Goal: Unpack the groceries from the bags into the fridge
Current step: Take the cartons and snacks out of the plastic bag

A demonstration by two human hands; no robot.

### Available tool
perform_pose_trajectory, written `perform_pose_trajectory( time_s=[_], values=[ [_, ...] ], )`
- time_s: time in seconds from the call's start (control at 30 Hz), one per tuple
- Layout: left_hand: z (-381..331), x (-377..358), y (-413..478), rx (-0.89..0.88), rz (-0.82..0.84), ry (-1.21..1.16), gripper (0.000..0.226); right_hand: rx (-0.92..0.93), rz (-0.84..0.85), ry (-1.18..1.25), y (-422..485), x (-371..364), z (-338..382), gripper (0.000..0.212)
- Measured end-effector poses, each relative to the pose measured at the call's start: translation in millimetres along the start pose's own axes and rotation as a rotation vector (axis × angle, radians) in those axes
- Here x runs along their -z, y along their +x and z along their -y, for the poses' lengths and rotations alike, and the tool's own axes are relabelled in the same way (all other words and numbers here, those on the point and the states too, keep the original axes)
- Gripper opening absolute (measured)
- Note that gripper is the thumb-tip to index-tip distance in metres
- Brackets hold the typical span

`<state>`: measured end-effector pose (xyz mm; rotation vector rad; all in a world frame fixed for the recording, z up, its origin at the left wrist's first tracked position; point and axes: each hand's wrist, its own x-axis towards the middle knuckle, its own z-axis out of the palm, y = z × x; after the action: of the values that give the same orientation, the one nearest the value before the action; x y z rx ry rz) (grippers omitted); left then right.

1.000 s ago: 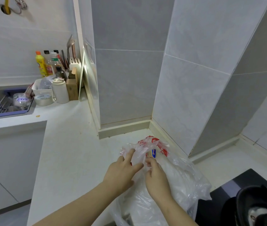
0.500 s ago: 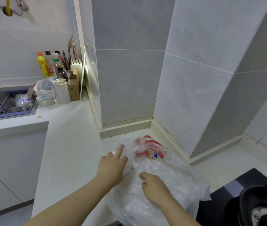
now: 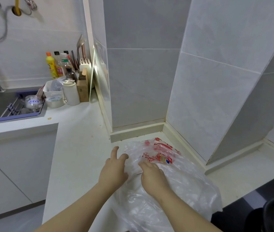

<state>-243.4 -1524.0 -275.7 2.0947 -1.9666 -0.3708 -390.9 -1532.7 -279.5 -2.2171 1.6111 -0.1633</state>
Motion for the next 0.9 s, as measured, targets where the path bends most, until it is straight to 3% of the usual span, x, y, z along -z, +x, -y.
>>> perform_pose_trajectory(
  time_s=[0.1, 0.3, 0.5, 0.67, 0.73, 0.9],
  values=[
    [3, -3, 1, -0.004, 0.019, -0.011, 0.053, -0.061, 0.091, 0.001, 13, -5, -2, 0.051],
    [3, -14, 1, 0.012, 0.049, 0.019, 0.056, -0.121, 0.086, -0.119, 18, -13, -7, 0.046],
    [4, -20, 2, 0.031, 0.053, 0.037, 0.054, -0.181, -0.012, -0.057, 17, -14, -7, 0.058],
    [6, -20, 6, 0.031, 0.069, -0.043, 0.054, -0.192, -0.21, 0.095, 4, -5, -13, 0.049],
    [2, -14, 4, 0.032, 0.014, -0.043, 0.056, -0.198, -0.248, 0.25, -2, 1, -15, 0.044],
    [-21, 10, -12, 0.014, -0.28, -0.251, 0.047, -0.306, -0.154, 0.981, -21, 25, -7, 0.016]
  ],
)
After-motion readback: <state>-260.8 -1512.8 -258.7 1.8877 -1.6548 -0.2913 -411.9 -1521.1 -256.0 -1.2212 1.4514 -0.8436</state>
